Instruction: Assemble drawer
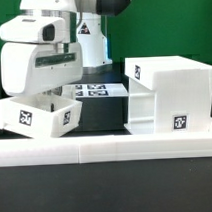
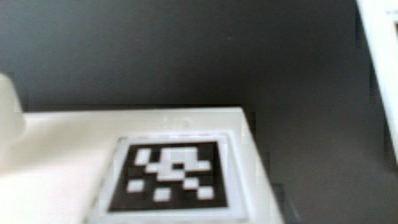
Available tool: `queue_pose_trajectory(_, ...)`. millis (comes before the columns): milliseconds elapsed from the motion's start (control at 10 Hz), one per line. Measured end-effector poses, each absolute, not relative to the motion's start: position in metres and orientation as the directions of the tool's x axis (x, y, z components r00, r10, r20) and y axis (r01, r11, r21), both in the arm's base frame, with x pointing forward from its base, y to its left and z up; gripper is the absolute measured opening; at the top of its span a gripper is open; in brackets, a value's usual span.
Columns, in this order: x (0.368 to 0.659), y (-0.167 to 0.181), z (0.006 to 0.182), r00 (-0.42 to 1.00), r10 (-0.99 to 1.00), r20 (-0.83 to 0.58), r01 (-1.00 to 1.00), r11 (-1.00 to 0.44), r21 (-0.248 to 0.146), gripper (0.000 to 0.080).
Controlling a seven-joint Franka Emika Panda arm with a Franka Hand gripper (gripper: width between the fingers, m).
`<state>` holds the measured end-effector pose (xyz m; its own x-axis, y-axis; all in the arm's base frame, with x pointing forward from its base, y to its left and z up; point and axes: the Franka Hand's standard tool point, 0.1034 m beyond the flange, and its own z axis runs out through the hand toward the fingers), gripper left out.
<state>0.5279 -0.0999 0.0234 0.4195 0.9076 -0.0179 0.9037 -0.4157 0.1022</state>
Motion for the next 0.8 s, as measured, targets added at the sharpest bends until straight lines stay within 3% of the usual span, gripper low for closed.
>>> queue_pose_trajectory(300, 0.528, -0.084, 0.023, 0.184, 0.98, -0.07, 0.981, -0.178, 0.078, 0.0041)
queue_pose_trajectory(600, 0.524, -0.084, 0.021, 0.187, 0.979, -0.076, 0.982, -0.185, 0.031, 0.0041)
queue_pose_trajectory(800, 0.522, -0.084, 0.017, 0.186, 0.98, -0.076, 0.983, -0.184, 0.025, 0.0041)
